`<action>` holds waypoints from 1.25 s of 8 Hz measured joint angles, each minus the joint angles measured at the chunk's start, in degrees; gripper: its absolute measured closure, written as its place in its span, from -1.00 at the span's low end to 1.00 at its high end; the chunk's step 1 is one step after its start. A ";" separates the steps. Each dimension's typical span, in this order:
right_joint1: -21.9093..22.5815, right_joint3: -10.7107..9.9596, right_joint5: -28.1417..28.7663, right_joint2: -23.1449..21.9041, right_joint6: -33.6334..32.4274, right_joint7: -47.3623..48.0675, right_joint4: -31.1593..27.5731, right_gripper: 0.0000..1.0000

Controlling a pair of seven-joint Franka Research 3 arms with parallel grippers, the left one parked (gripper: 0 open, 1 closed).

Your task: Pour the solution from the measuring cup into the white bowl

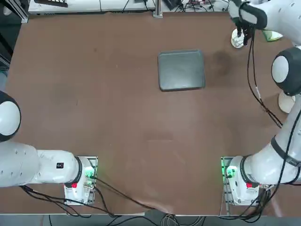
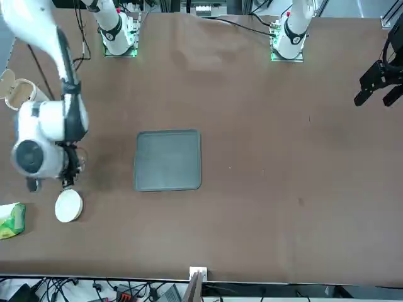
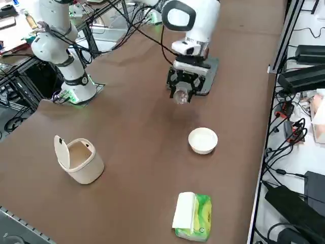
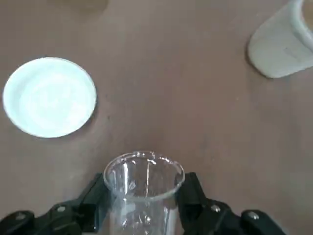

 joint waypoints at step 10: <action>13.11 -0.16 -20.76 -2.81 -6.18 35.06 -21.12 -0.49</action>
